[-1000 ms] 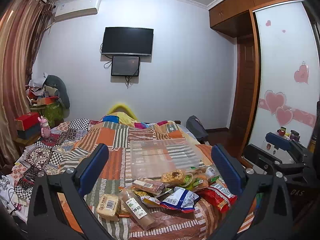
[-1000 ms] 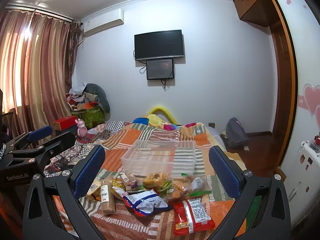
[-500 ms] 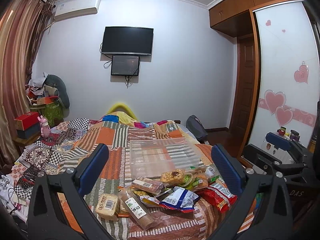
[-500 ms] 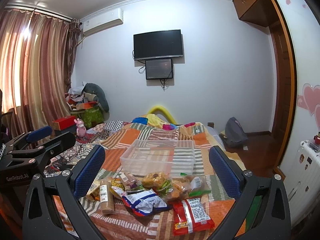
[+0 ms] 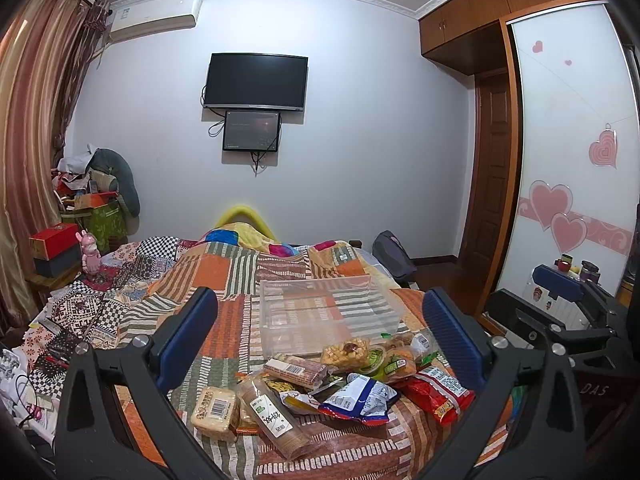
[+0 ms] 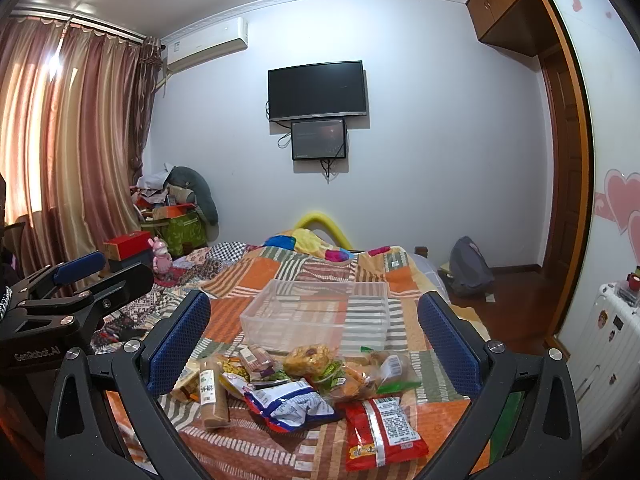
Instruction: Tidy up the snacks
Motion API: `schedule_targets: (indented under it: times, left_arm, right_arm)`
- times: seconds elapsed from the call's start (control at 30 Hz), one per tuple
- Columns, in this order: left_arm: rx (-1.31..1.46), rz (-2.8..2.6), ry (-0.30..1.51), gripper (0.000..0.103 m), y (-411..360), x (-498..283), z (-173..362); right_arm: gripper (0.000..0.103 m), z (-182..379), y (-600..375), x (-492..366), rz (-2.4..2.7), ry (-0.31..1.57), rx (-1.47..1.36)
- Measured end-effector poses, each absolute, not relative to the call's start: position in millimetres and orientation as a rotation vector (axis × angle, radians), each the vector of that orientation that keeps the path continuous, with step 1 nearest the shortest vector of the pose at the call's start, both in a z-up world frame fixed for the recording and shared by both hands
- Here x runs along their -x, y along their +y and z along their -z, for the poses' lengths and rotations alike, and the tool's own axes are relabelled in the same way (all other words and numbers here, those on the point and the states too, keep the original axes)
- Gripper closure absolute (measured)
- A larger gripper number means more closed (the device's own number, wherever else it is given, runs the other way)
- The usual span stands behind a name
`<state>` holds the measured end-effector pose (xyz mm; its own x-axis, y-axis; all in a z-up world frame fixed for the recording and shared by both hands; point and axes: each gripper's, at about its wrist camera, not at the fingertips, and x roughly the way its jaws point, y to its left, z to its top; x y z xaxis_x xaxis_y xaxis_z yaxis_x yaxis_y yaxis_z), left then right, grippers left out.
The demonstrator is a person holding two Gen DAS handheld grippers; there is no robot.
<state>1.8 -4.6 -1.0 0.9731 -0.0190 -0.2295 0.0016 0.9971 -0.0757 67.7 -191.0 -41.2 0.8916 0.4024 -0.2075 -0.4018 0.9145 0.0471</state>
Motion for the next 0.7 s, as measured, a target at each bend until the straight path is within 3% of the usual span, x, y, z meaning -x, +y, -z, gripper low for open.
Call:
schedule_targets:
  times: [0.7]
  left_arm:
    - [0.074, 0.002, 0.233, 0.0, -4.6, -2.6, 3.5]
  right_arm:
    - [0.0, 40.3, -190.5, -67.2, -0.421, 0.216, -0.003]
